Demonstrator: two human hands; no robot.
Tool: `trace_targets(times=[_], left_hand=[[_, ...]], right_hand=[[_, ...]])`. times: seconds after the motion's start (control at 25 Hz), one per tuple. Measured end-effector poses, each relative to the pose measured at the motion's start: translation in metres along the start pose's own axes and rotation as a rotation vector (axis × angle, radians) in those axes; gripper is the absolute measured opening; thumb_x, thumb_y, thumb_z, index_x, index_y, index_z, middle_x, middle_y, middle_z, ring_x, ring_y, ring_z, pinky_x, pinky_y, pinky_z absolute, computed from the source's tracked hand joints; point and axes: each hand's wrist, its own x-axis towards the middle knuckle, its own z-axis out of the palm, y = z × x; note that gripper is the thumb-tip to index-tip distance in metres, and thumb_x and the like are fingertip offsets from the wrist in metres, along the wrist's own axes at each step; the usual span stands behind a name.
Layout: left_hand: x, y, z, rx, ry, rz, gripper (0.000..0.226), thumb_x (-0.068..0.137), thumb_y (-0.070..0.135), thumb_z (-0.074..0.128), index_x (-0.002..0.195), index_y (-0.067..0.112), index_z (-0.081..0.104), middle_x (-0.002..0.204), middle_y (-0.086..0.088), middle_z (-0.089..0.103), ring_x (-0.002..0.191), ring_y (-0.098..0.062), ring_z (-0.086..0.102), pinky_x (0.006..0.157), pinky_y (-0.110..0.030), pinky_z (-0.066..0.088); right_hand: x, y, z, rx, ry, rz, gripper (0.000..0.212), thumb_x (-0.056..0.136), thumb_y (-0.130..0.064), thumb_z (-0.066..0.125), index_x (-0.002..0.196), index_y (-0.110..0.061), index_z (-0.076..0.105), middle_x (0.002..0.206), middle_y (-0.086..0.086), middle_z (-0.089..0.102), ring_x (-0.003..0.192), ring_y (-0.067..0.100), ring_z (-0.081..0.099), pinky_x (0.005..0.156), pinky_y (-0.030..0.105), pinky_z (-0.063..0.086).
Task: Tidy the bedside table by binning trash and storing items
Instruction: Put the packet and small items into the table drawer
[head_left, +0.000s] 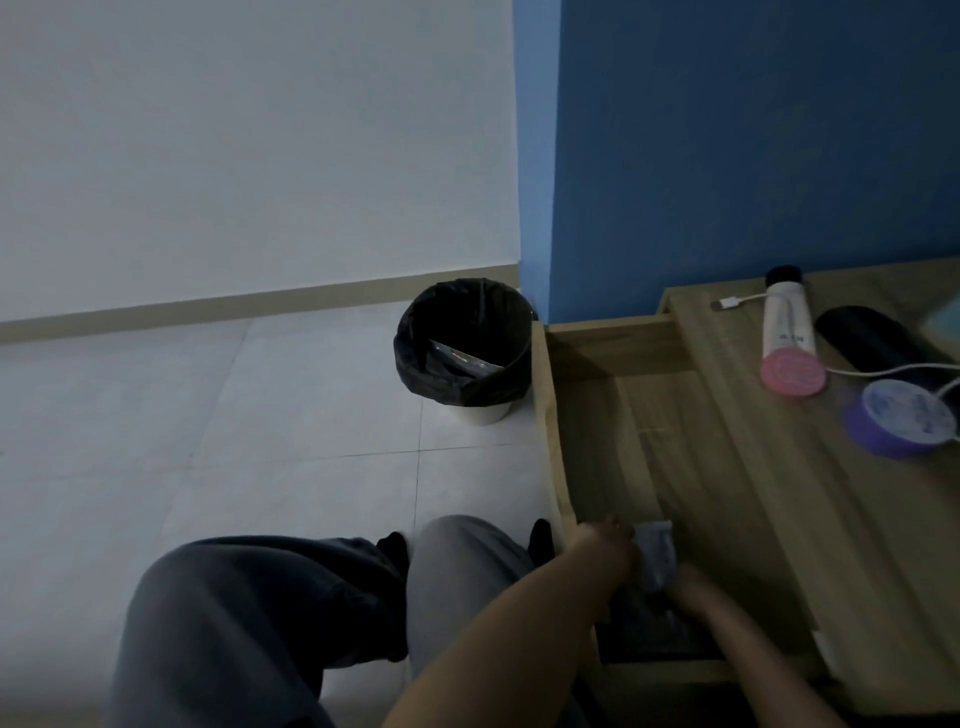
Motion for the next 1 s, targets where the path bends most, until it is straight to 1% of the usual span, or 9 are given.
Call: trace_targets(times=[0.08,0.16,0.24,0.32,0.44,0.52,0.64,0.84,1.0], left_hand=[[-0.005,0.005,-0.005,-0.051,-0.026,-0.013,0.050,0.093,0.012,0.052,0.140,0.005,0.037,0.148,-0.017,0.031,0.136,-0.035,0.030,0.105,-0.048,0.035],[-0.005,0.008,-0.009,-0.151,0.071,-0.016,0.050,0.093,0.012,0.052,0.139,0.005,0.036,0.144,-0.020,0.036,0.131,-0.037,0.036,0.102,-0.049,0.038],[-0.002,0.014,-0.021,-0.380,0.317,-0.036,0.046,0.091,0.012,0.052,0.134,0.007,0.039,0.138,-0.020,0.040,0.124,-0.036,0.041,0.099,-0.049,0.042],[0.004,0.022,-0.045,-0.603,0.628,-0.029,0.038,0.089,0.013,0.050,0.127,0.011,0.044,0.131,-0.014,0.044,0.118,-0.032,0.047,0.096,-0.045,0.045],[0.015,0.045,-0.088,-0.609,0.897,0.145,0.043,0.080,0.010,0.051,0.123,0.011,0.046,0.126,-0.012,0.047,0.113,-0.028,0.047,0.095,-0.039,0.044],[0.023,0.066,-0.108,-0.557,0.877,0.258,0.052,0.077,0.011,0.051,0.128,0.007,0.044,0.131,-0.014,0.046,0.119,-0.030,0.043,0.102,-0.039,0.038],[0.038,0.092,-0.128,-0.462,0.832,0.307,0.059,0.078,0.021,0.042,0.135,0.008,0.039,0.142,-0.013,0.039,0.132,-0.028,0.034,0.107,-0.041,0.032],[0.057,0.118,-0.148,-0.289,0.620,0.260,0.073,0.087,0.009,0.050,0.150,0.018,0.013,0.161,-0.002,0.004,0.146,-0.031,0.005,0.117,-0.045,0.010],[0.062,0.132,-0.164,-0.251,0.682,0.200,0.060,0.090,0.014,0.048,0.145,0.016,0.025,0.156,-0.008,0.015,0.141,-0.032,0.017,0.113,-0.045,0.016]], right_hand=[[-0.003,0.001,-0.003,0.001,0.032,-0.056,0.041,0.093,-0.014,0.047,0.128,0.007,0.044,0.134,0.017,0.051,0.116,0.024,0.052,0.081,0.025,0.036],[-0.017,-0.009,-0.019,0.054,0.100,-0.118,0.039,0.092,-0.014,0.049,0.128,0.001,0.048,0.134,0.017,0.052,0.121,0.029,0.051,0.086,0.026,0.039],[-0.039,-0.016,-0.049,0.276,0.309,-0.257,0.033,0.088,-0.010,0.054,0.121,-0.004,0.055,0.125,0.015,0.058,0.117,0.030,0.054,0.087,0.026,0.041],[-0.066,-0.016,-0.091,0.518,0.510,-0.384,0.026,0.086,-0.003,0.055,0.111,-0.009,0.059,0.107,0.010,0.062,0.106,0.028,0.058,0.079,0.023,0.043],[-0.096,0.010,-0.148,0.643,0.796,-0.384,0.023,0.084,0.000,0.056,0.106,-0.005,0.061,0.100,0.014,0.065,0.095,0.028,0.060,0.082,0.033,0.043],[-0.093,0.035,-0.168,0.624,0.916,-0.281,0.030,0.082,0.006,0.055,0.112,0.001,0.059,0.108,0.024,0.066,0.100,0.036,0.061,0.088,0.041,0.044],[-0.083,0.063,-0.179,0.612,0.954,-0.121,0.039,0.081,0.006,0.054,0.119,0.002,0.055,0.121,0.027,0.060,0.112,0.041,0.055,0.098,0.047,0.040],[-0.094,0.089,-0.189,0.532,1.123,-0.045,0.041,0.076,0.009,0.056,0.116,0.001,0.058,0.124,0.026,0.057,0.116,0.040,0.051,0.100,0.046,0.039],[-0.099,0.110,-0.194,0.408,1.221,0.050,0.035,0.078,0.008,0.056,0.112,0.003,0.060,0.123,0.027,0.056,0.113,0.041,0.051,0.096,0.045,0.041]])
